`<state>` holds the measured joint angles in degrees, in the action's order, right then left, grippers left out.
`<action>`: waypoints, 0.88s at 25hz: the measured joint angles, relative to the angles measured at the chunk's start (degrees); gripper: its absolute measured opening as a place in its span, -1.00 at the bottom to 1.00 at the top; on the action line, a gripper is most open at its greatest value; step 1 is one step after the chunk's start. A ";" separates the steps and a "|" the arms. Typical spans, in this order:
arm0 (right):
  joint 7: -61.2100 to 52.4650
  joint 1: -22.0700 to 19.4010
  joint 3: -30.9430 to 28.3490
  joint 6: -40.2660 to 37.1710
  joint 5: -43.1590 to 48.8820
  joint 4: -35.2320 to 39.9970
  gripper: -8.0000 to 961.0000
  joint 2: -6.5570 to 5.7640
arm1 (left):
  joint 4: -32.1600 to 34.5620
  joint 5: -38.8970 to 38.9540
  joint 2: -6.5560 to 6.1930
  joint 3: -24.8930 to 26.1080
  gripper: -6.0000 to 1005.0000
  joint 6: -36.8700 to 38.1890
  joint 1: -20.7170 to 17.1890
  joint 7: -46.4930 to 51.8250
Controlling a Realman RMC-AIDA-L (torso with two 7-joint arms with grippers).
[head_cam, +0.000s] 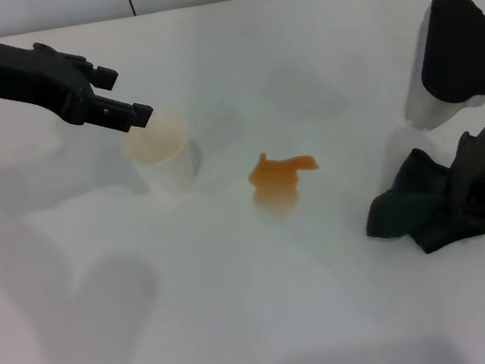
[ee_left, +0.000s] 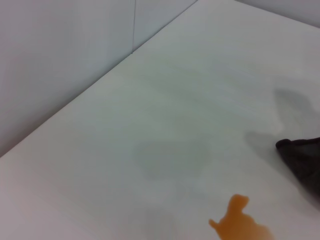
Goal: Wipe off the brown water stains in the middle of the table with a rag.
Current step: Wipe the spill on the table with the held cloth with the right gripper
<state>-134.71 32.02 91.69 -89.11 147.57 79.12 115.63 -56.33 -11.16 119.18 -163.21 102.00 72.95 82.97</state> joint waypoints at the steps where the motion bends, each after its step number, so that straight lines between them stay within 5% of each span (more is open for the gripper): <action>1: -0.43 0.01 0.44 0.32 -0.05 0.27 -0.76 0.08 | 0.00 0.04 0.00 0.00 0.66 -0.03 -0.03 0.00; 22: -3.94 10.06 23.75 18.04 -0.77 1.61 -0.83 0.56 | 1.56 0.45 -0.08 0.00 0.66 -0.62 -0.24 -0.28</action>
<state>-138.65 42.08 115.44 -71.07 146.80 80.72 116.19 -54.77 -10.72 119.10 -163.21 101.38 72.71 82.68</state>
